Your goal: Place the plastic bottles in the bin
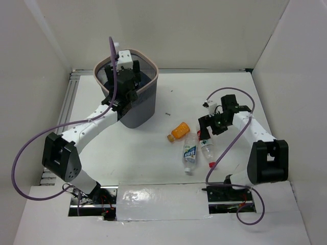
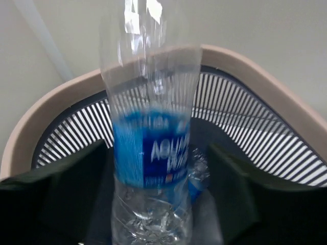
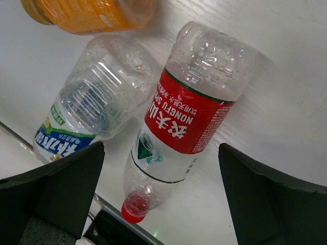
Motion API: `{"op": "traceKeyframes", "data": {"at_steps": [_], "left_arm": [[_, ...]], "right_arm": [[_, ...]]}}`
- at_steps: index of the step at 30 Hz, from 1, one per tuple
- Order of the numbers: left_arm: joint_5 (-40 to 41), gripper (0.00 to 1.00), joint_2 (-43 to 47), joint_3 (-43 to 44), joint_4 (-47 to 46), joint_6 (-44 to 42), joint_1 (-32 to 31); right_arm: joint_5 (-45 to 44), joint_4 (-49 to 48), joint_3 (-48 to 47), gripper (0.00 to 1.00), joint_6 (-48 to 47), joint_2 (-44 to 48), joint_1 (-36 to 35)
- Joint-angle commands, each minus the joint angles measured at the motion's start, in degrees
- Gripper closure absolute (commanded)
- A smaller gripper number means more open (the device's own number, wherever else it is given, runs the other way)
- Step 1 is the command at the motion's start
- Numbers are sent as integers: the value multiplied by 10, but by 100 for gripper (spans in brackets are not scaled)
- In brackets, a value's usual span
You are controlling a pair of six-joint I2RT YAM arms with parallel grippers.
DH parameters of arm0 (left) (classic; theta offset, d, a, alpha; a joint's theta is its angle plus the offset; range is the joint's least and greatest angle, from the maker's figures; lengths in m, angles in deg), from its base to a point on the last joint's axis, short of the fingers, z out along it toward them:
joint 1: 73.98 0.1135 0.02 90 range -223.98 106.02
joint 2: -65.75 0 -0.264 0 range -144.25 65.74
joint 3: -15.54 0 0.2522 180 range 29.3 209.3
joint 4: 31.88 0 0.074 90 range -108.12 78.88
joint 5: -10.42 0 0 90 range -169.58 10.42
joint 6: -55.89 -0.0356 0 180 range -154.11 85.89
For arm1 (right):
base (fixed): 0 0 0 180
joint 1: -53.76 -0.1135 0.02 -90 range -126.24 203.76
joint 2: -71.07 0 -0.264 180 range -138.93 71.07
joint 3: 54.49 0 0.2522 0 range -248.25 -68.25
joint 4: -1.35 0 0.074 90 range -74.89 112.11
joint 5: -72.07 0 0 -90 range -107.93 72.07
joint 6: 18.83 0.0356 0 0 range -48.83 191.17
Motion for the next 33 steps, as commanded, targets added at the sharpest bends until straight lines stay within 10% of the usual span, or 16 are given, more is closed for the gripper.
{"op": "traceKeyframes", "data": {"at_steps": [1, 14, 19, 28, 33], "left_arm": [[2, 3, 9, 27, 6, 49, 14], [-227, 7, 170, -102, 53, -17, -220], [-283, 7, 188, -193, 116, 91, -264], [-370, 1, 110, -275, 85, 206, -323], [-375, 1, 66, -287, 30, 228, -344]], "right_arm": [[-48, -28, 6, 1, 41, -28, -26], [-151, -90, -42, 12, 135, -158, -51], [-106, -72, -73, 52, 127, -171, -32], [85, 11, -430, 71, 25, -171, 11], [207, -242, -568, 70, 116, -182, -31]]}}
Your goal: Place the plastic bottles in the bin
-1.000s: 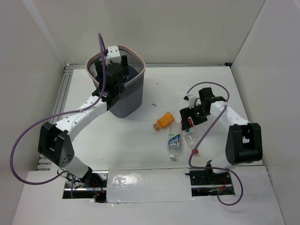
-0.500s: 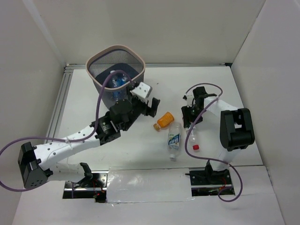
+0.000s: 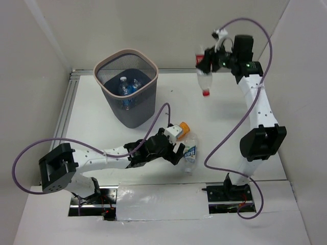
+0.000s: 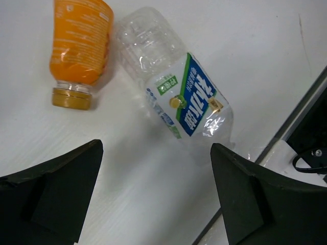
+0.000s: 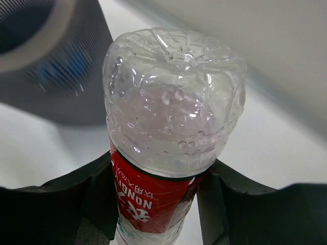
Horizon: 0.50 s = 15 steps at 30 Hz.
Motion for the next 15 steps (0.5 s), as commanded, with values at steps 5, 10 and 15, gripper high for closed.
{"op": "traceKeyframes", "data": {"at_steps": [5, 10, 15], "left_arm": [[-13, 1, -20, -23, -91, 53, -36], [-13, 1, -20, -35, -96, 59, -48], [8, 1, -20, -35, -96, 64, -60]], "right_arm": [[124, -410, -159, 68, 198, -69, -131], [67, -412, -368, 67, 244, -208, -224], [19, -452, -355, 50, 250, -247, -297]]}}
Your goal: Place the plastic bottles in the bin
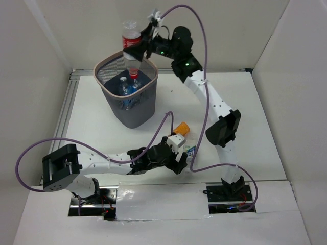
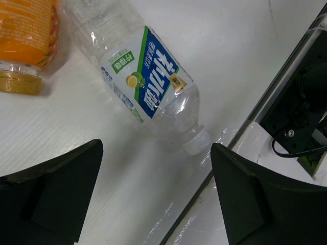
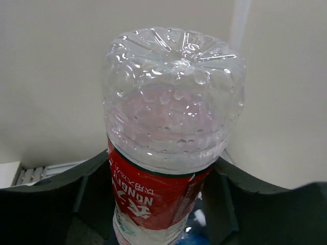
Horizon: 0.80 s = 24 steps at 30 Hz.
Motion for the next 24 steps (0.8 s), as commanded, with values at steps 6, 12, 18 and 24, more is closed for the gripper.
{"op": "traceKeyframes", "data": {"at_steps": [6, 12, 18, 24], "left_arm": [[58, 1, -27, 43, -20, 18, -5], [88, 1, -103, 123, -13, 6, -5], [87, 1, -212, 224, 47, 16, -5], [103, 5, -271, 285, 131, 31, -5]], "right_arm": [[-73, 21, 7, 0, -28, 4, -20], [-181, 175, 79, 0, -81, 117, 98], [-132, 262, 376, 39, -120, 280, 254], [-56, 273, 611, 30, -114, 390, 368]]}}
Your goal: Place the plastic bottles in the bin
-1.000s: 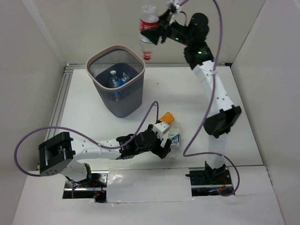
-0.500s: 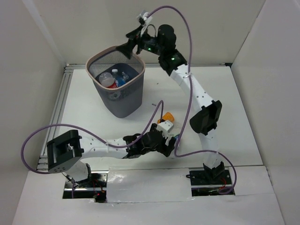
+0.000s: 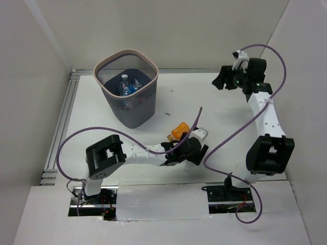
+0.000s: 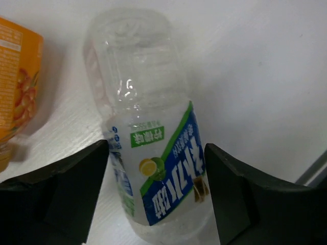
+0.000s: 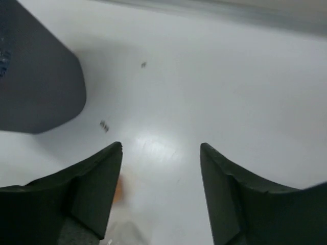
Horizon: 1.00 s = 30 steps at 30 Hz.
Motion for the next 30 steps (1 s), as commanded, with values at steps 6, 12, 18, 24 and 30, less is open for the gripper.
{"op": "traceKeyframes", "data": {"at_steps": [6, 12, 18, 24, 30], "left_arm": [[10, 58, 21, 17, 34, -14, -2], [34, 74, 132, 40, 24, -88, 3], [54, 74, 256, 112, 24, -175, 98], [127, 69, 295, 132, -99, -252, 206], [198, 66, 248, 161, -131, -271, 311]], "right_arm": [[68, 34, 153, 9, -43, 102, 48], [103, 28, 182, 6, -69, 116, 102], [165, 4, 206, 45, -84, 113, 153], [210, 49, 217, 93, -164, 101, 119], [151, 48, 224, 31, -296, 142, -22]]}}
